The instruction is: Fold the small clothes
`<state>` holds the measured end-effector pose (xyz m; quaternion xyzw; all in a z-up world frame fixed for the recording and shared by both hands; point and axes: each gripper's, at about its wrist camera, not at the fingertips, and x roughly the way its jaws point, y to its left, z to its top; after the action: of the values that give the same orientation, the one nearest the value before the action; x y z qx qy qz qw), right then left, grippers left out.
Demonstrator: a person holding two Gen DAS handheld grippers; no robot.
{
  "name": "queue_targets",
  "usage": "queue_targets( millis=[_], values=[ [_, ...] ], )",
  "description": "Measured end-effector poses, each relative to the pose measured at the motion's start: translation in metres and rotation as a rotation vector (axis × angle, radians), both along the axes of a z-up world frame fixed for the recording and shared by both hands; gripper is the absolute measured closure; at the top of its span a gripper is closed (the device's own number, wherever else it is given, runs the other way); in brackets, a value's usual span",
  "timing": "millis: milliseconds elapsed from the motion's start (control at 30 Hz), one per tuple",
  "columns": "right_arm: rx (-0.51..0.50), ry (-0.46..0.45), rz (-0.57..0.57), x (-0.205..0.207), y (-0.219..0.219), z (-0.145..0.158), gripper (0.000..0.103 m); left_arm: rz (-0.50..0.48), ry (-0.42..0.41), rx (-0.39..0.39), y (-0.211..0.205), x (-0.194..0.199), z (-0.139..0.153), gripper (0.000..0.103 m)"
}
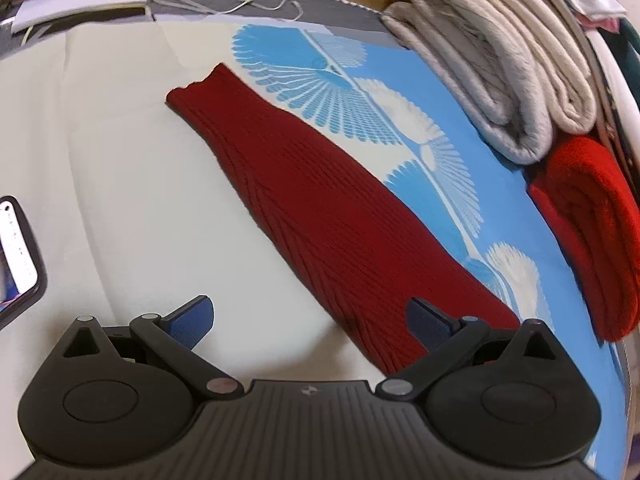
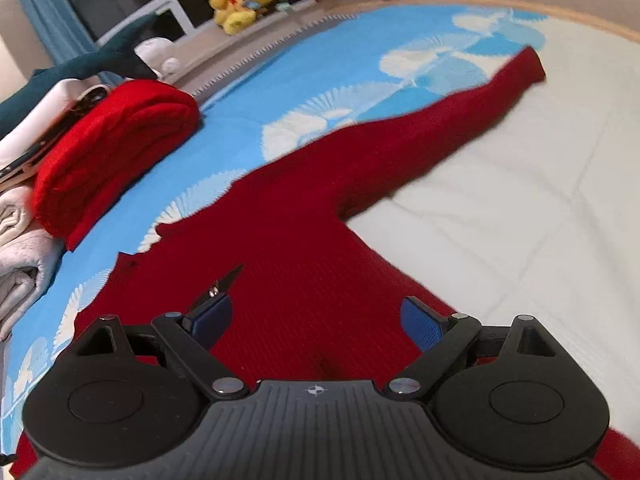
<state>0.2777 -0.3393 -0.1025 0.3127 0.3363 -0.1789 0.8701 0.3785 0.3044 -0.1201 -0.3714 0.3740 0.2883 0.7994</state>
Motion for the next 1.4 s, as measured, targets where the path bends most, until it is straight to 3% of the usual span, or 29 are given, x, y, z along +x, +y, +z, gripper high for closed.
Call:
queue_targets(
  millis=[200,333,533,700,733,800,833,867,1000,1133,1233,1400],
  values=[
    [0.033,0.026,-0.004,0.005,0.003,-0.007,0.011,0.094,-0.048,-0.089,0.033,0.001,-0.015,0.001],
    [0.039,0.029,-0.001,0.009,0.005,-0.009,0.011,0.142,-0.099,-0.096,0.053,0.0,-0.016,0.001],
    [0.076,0.06,-0.01,0.012,0.003,-0.016,0.011,0.172,-0.159,-0.043,0.069,0.01,-0.021,0.0],
    [0.074,0.068,-0.02,0.011,0.0,-0.019,0.011,0.123,-0.15,0.047,0.06,0.029,-0.022,0.001],
    [0.075,0.068,-0.02,0.011,-0.001,-0.019,0.011,0.113,-0.147,0.046,0.059,0.032,-0.022,0.006],
    [0.076,0.065,-0.018,0.01,-0.001,-0.018,0.011,0.107,-0.153,0.028,0.058,0.035,-0.02,0.042],
    [0.079,0.065,-0.016,0.01,-0.001,-0.018,0.011,0.112,-0.141,0.016,0.06,0.037,-0.02,0.082],
    [0.085,0.066,-0.012,0.009,-0.001,-0.018,0.011,0.119,-0.125,-0.001,0.062,0.038,-0.02,0.087],
    [0.106,0.071,-0.01,0.006,-0.005,-0.016,0.012,0.14,-0.158,-0.008,0.059,0.032,-0.002,0.088],
    [0.145,0.035,-0.042,-0.002,-0.016,-0.008,0.012,0.02,-0.303,0.062,0.017,0.031,0.051,0.088],
    [0.144,0.002,-0.063,-0.004,-0.024,0.003,0.012,-0.158,-0.413,0.032,-0.04,0.042,0.081,0.088],
    [0.128,-0.033,-0.09,-0.008,-0.035,0.012,0.012,-0.469,-0.396,0.043,-0.178,0.081,0.094,0.089]
  ],
)
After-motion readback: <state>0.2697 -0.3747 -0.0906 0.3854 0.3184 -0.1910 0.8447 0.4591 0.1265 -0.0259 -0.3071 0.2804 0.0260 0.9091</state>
